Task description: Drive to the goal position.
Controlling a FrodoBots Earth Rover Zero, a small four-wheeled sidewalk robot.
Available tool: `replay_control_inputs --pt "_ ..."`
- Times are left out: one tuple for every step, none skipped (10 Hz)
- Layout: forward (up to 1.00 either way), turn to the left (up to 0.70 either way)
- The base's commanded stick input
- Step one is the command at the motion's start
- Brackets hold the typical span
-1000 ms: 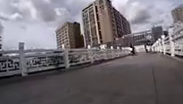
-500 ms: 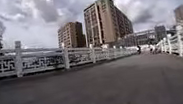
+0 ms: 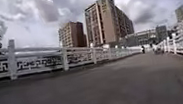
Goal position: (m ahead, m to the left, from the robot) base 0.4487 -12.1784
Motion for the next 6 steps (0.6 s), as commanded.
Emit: replay_control_inputs --pt "0.70 0.00" --pt "0.70 0.00" --pt "0.70 -0.01" --pt "0.70 -0.05" --pt "0.70 -0.06" --pt "0.70 -0.07"
